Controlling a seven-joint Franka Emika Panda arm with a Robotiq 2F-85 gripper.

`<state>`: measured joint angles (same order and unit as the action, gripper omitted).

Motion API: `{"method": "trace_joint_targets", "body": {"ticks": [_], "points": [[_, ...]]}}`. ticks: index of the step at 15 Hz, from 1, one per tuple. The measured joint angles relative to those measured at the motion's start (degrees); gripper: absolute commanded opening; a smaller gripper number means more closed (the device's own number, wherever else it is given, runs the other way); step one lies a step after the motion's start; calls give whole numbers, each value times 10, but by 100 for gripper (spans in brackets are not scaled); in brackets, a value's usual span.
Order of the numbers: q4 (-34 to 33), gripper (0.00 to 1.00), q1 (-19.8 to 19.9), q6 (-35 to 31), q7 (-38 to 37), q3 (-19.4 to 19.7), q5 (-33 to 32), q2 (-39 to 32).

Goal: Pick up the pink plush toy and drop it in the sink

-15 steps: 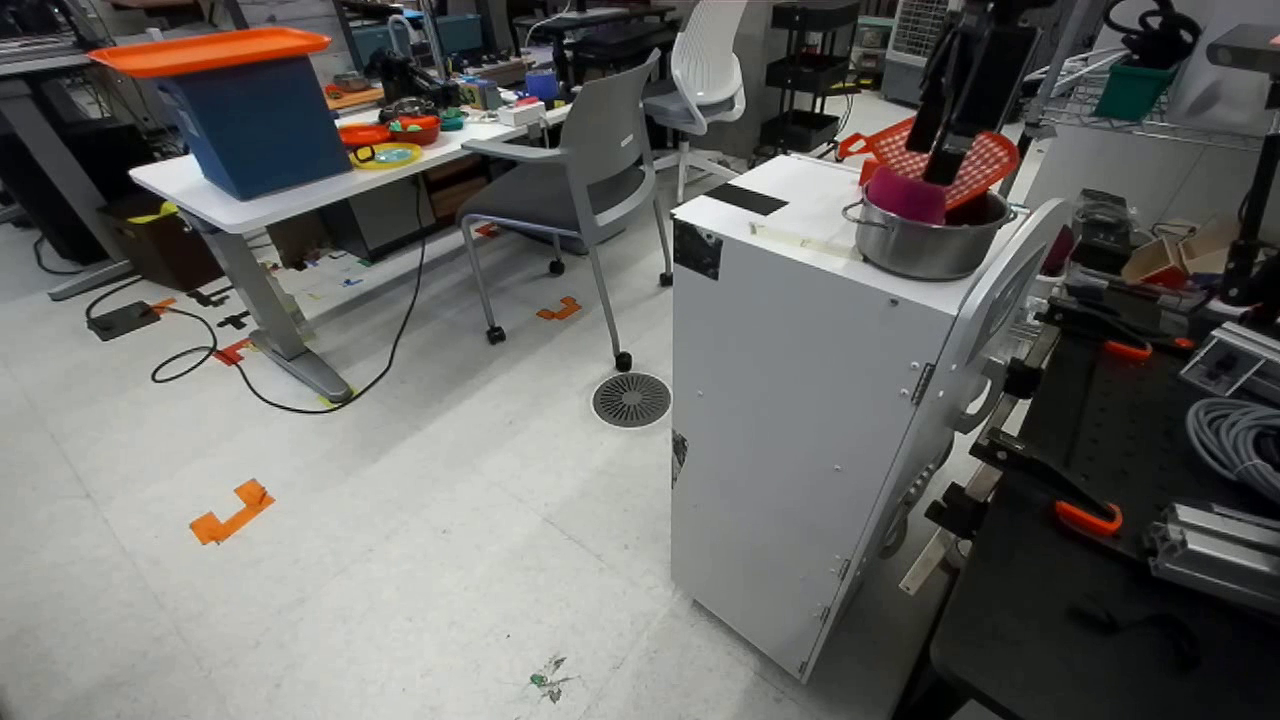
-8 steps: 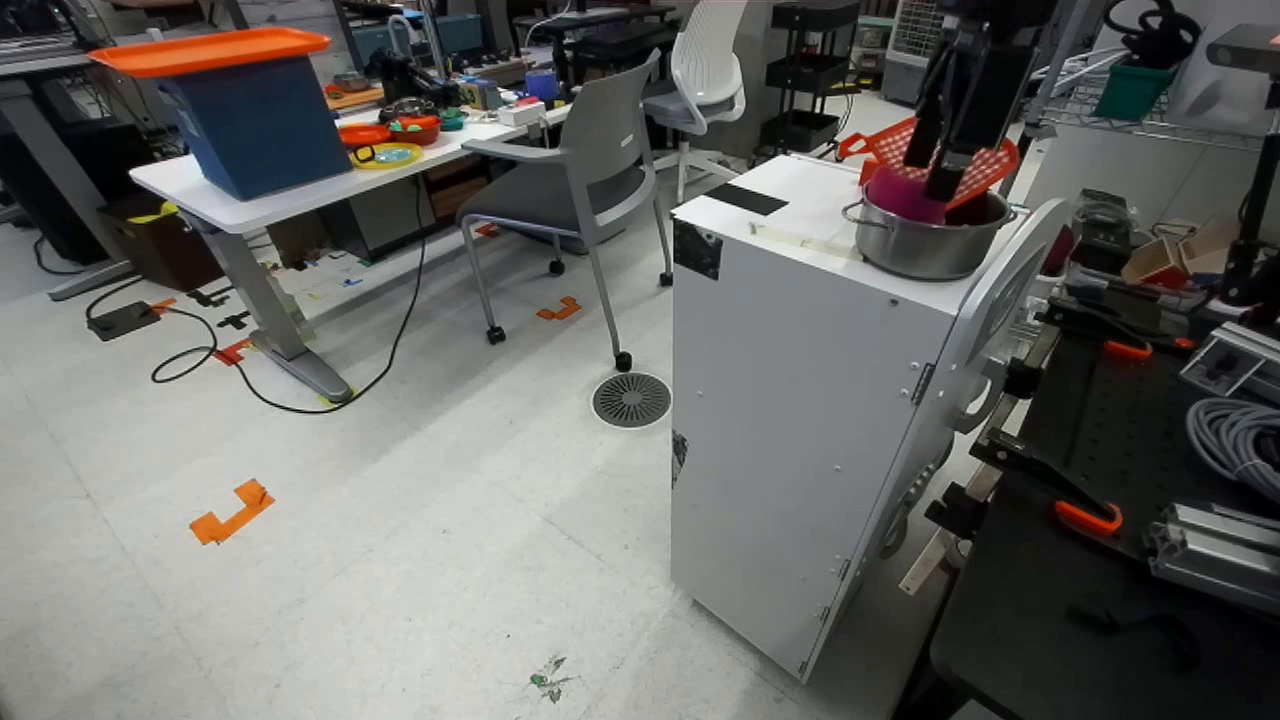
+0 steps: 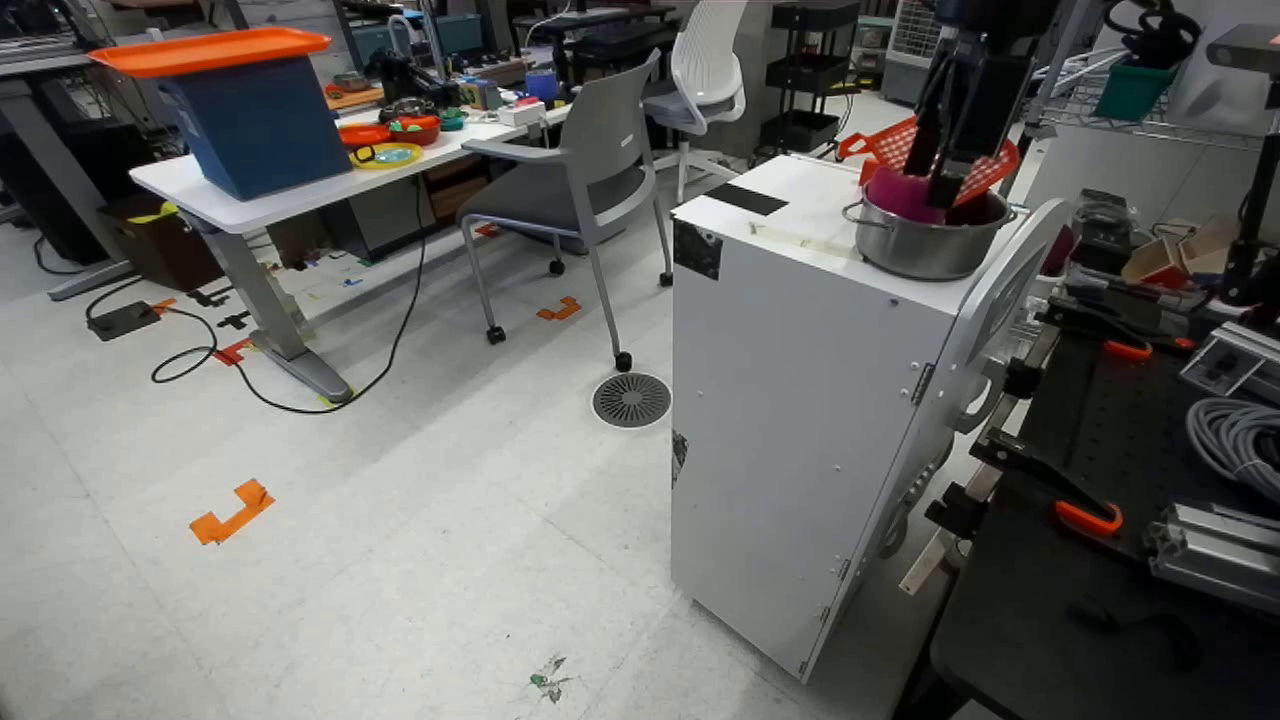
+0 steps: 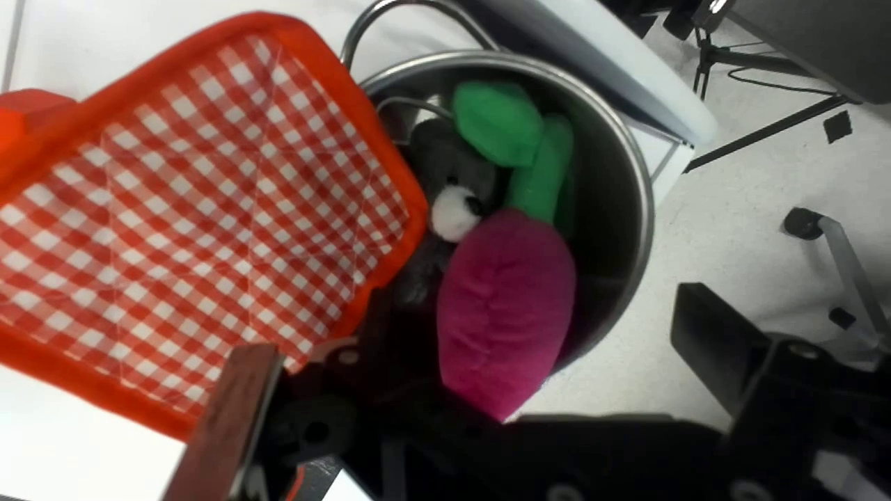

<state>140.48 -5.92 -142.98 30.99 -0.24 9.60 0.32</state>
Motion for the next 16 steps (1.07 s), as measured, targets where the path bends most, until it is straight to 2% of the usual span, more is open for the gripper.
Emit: {"method": "trace_joint_targets", "body": {"ticks": [8,11,12,13,15,16], "points": [[-7,98,21,0,6,0,13,2],[-7,95,21,0,6,-1,13,1],[-7,90,21,0,6,-1,13,0],[-7,91,21,0,6,-2,13,-1],[-7,75,21,0,6,-3,13,-2],[-7,63,21,0,6,-3,13,-2]]}}
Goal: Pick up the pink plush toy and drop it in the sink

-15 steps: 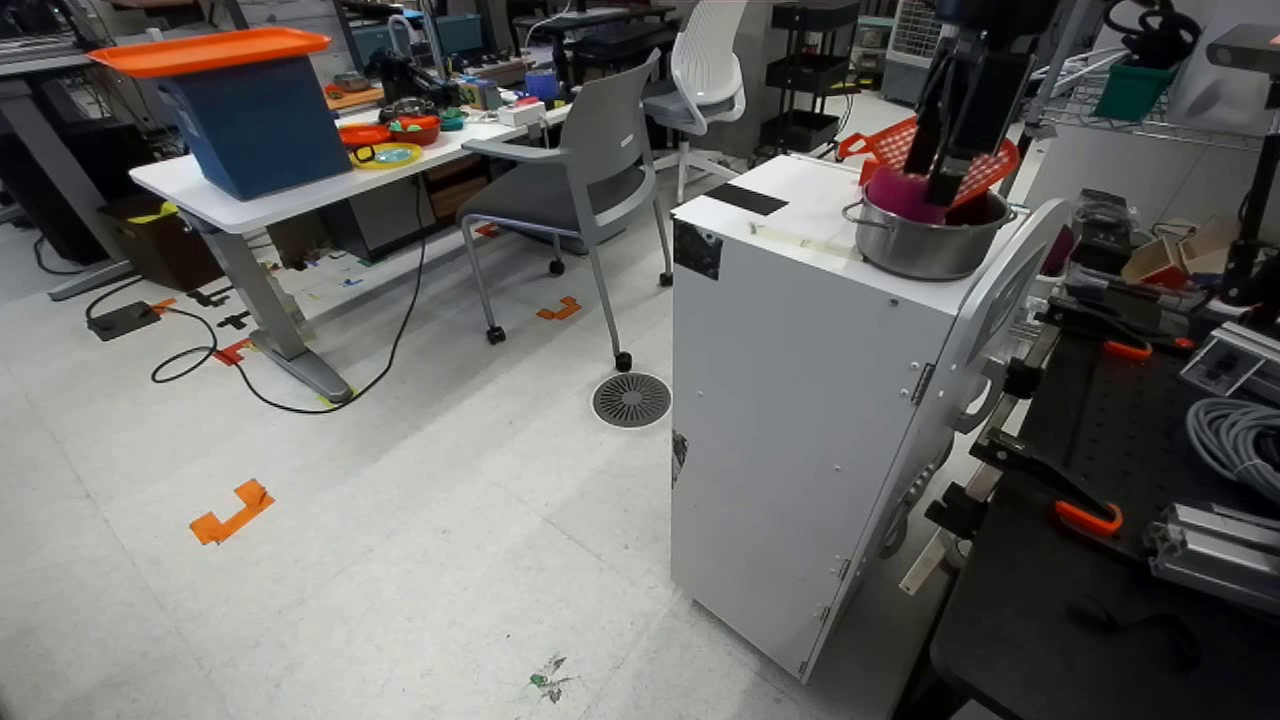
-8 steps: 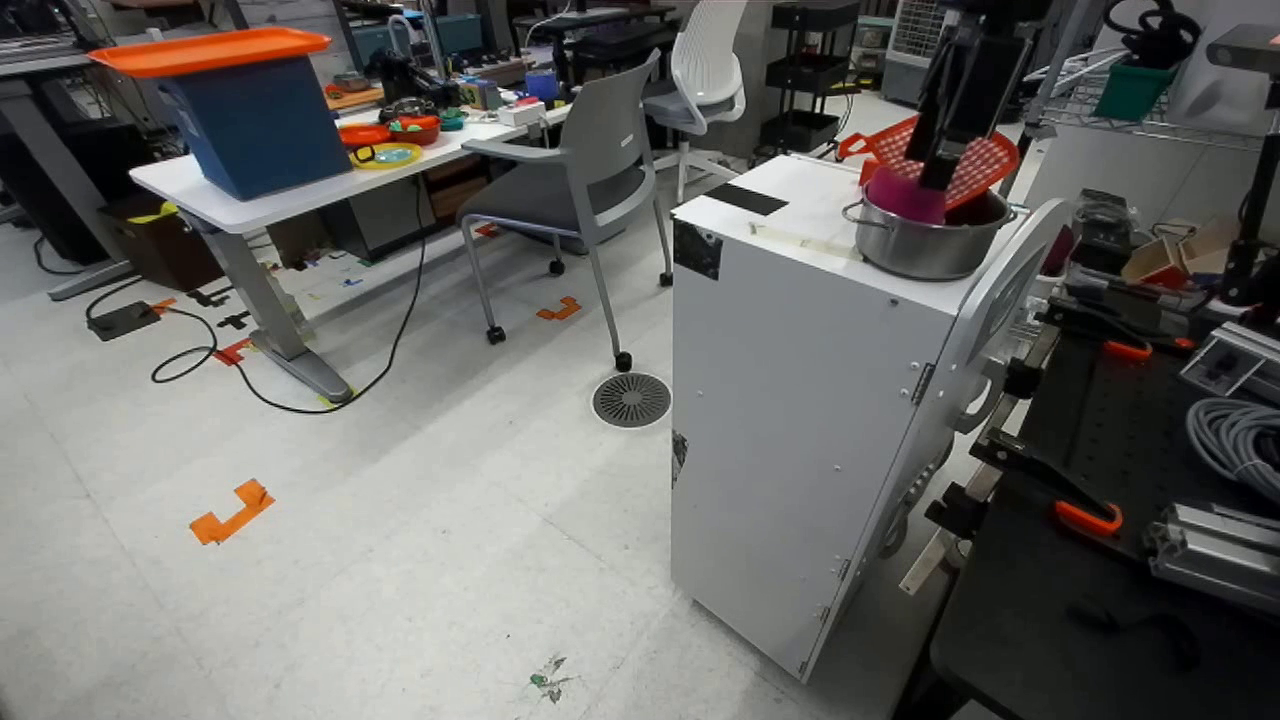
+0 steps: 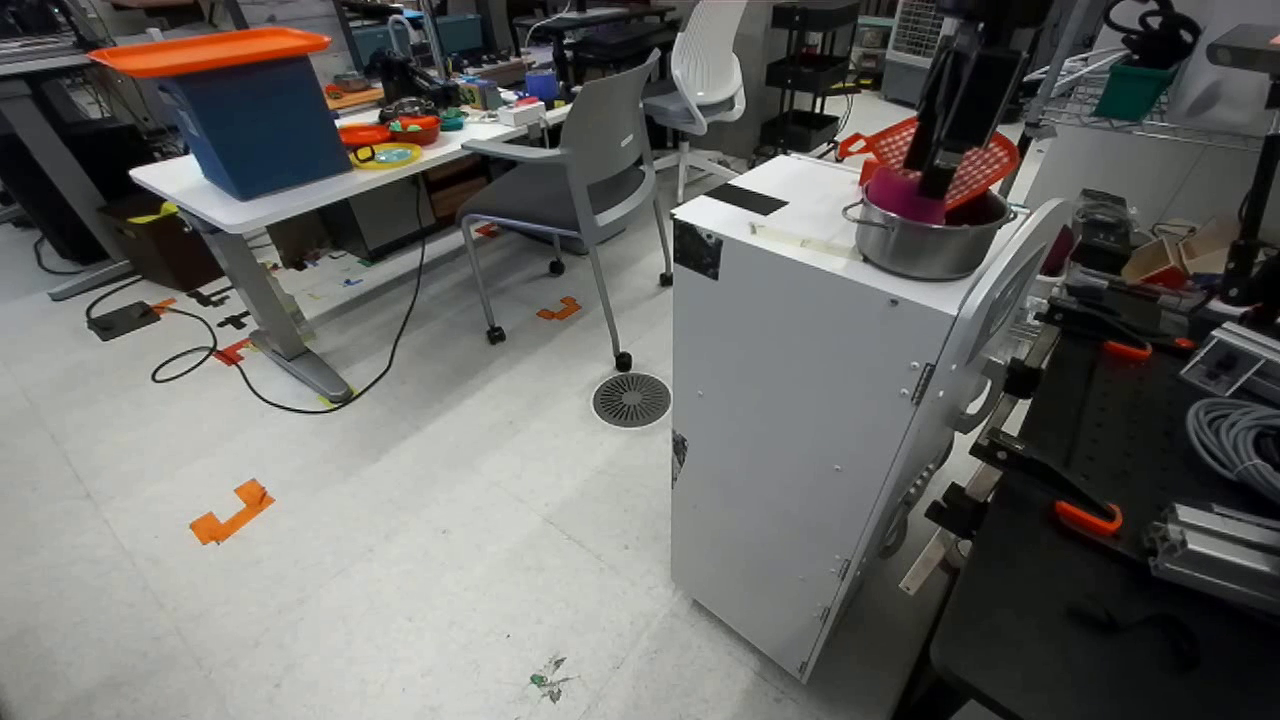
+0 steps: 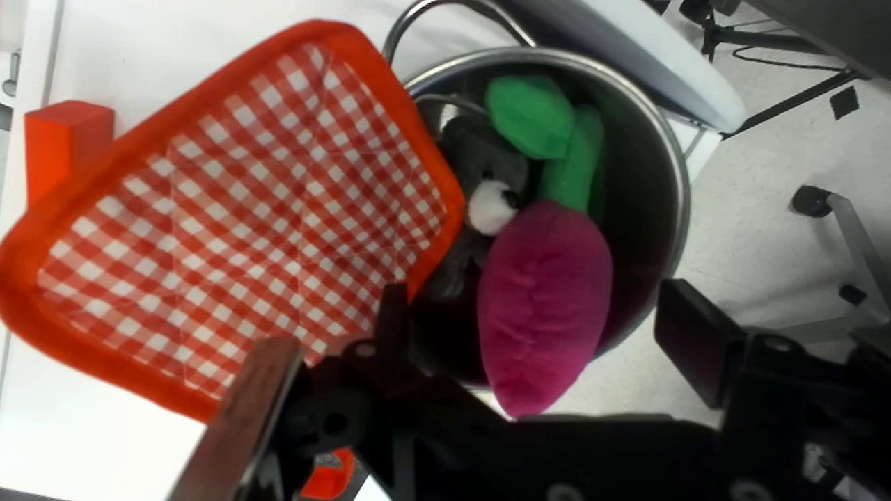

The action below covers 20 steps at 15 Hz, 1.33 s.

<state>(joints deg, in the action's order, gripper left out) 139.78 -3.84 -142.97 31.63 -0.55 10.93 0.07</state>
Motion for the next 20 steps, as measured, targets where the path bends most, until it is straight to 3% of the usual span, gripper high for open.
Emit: {"method": "trace_joint_targets", "body": {"ticks": [8,20], "points": [[0,2,0,0,0,-1,0,-2],[0,2,0,0,-4,-3,-2,1]]}}
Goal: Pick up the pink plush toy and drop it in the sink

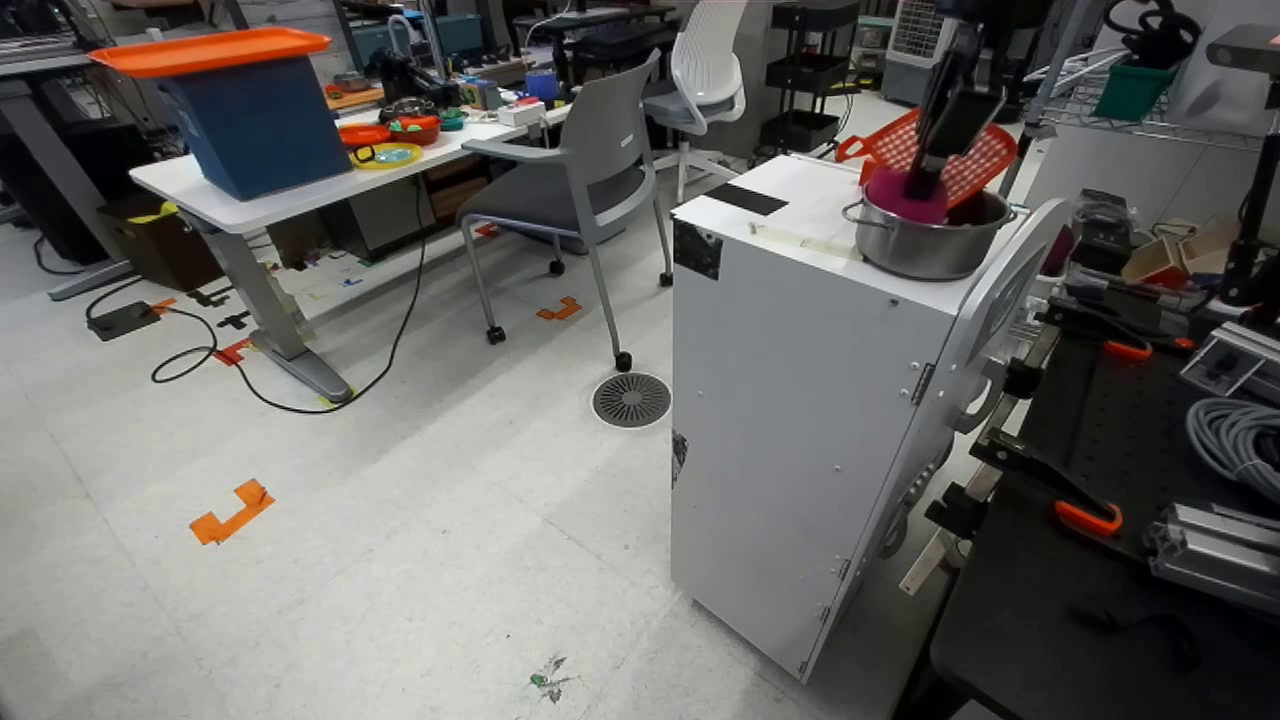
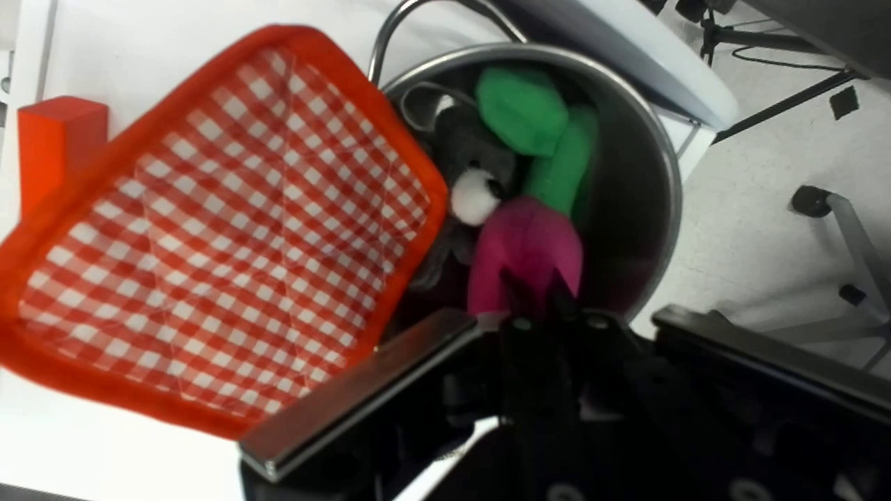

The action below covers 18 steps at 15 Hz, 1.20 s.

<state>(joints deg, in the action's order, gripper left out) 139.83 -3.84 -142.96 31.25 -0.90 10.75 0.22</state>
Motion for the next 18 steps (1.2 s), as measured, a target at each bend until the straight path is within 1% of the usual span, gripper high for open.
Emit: {"method": "trace_joint_targets", "body": {"ticks": [5,10,13,18], "points": [[10,2,-1,0,-36,-5,-12,36],[30,2,6,-12,-131,-4,-71,94],[32,2,25,-13,-183,4,-99,120],[31,2,69,-13,-255,13,-146,144]]}}
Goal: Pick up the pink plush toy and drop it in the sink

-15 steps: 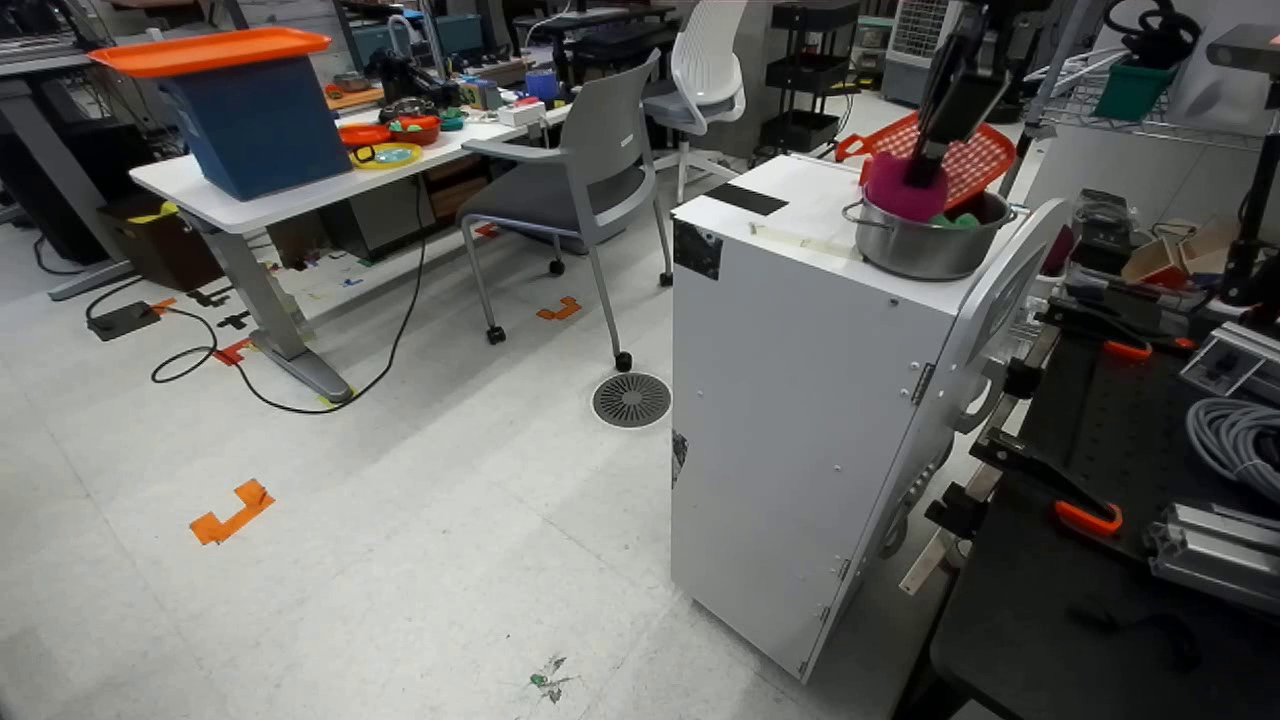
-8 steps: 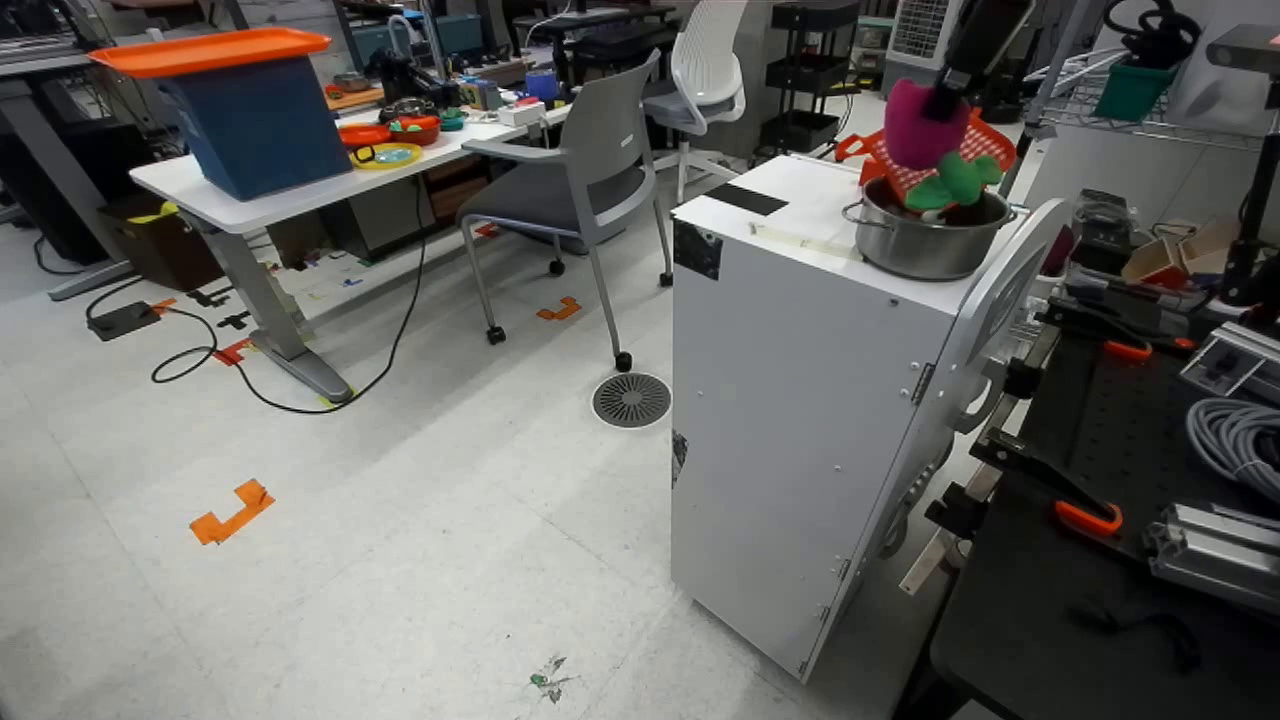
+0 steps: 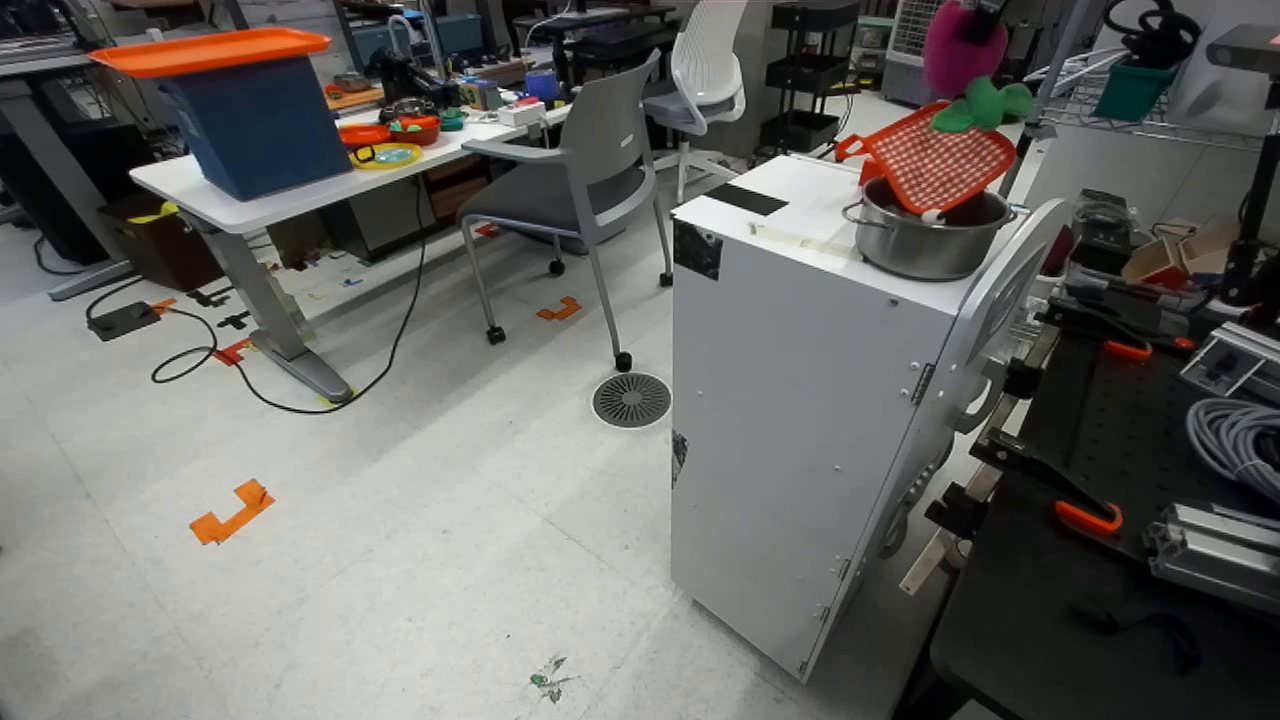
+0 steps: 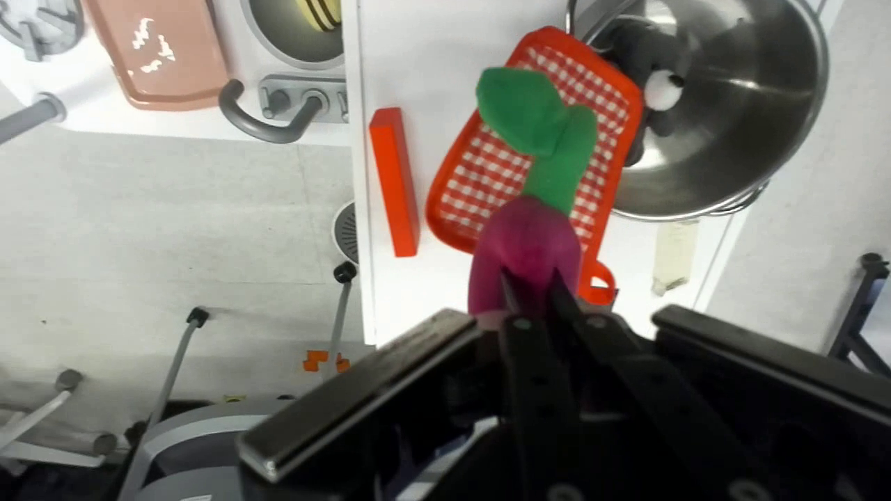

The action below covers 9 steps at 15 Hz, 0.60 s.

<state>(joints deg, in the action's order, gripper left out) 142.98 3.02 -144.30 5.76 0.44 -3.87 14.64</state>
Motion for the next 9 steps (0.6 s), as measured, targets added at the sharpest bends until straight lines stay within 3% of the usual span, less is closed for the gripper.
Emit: {"method": "trace_joint_targets", "body": {"ticks": [9], "points": [[-7,2,63,5,-68,32,-36,23]]}}
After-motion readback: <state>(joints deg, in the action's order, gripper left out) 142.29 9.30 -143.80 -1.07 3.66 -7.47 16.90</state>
